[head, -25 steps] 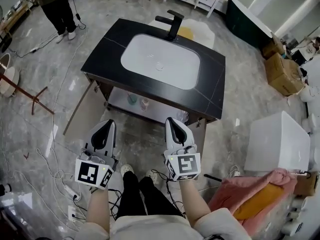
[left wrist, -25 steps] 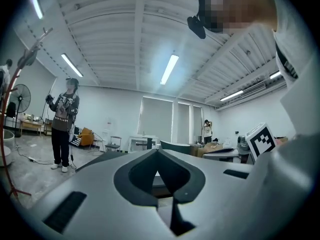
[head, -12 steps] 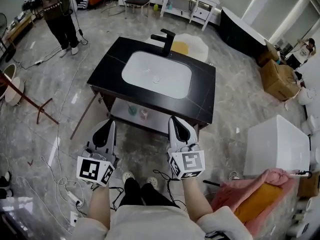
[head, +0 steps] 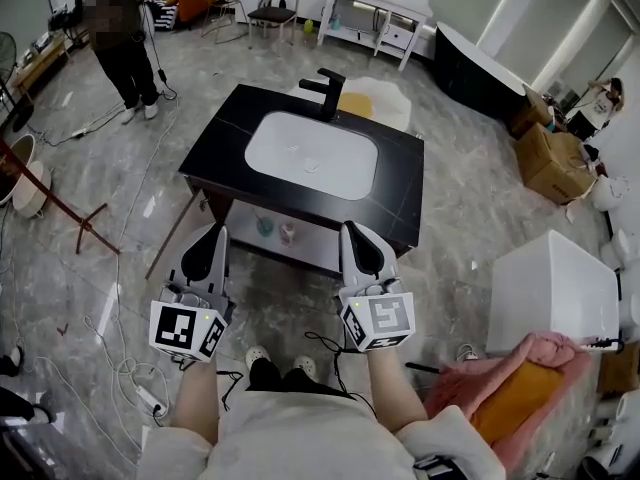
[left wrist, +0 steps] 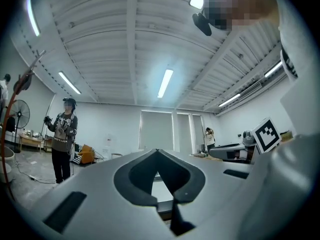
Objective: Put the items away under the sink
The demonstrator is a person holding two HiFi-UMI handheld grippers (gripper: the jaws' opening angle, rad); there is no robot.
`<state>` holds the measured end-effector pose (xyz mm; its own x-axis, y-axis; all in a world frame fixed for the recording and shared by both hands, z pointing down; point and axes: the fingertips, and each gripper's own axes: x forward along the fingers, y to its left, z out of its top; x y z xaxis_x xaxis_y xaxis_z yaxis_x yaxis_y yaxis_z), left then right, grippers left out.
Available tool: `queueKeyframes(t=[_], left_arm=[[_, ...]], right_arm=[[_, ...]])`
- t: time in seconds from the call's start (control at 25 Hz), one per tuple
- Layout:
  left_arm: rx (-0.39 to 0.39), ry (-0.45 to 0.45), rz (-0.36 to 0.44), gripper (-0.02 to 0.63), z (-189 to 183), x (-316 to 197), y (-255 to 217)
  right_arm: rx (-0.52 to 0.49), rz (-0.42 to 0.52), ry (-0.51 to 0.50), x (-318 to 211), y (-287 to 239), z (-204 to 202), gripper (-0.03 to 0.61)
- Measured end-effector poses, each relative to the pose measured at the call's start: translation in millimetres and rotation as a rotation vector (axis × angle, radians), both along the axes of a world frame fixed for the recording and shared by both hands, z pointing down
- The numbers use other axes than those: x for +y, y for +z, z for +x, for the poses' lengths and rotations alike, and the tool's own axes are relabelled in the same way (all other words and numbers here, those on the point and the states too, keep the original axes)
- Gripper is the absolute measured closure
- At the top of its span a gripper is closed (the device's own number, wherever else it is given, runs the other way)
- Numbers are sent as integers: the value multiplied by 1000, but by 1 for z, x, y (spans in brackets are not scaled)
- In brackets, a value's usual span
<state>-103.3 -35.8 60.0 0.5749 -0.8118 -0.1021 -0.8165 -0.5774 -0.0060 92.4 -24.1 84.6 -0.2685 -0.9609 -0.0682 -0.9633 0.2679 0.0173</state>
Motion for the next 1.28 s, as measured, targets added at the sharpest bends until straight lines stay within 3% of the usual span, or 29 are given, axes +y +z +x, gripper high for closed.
queueKeyframes(t=[0.4,1.28], left_arm=[[6,-30,67,609,-3,10,-31],[28,-19,103,609,12,44,-46]], right_arm=[[-3,53,6,11,-25,6,566],[-11,81,22,46,-35,17,566]])
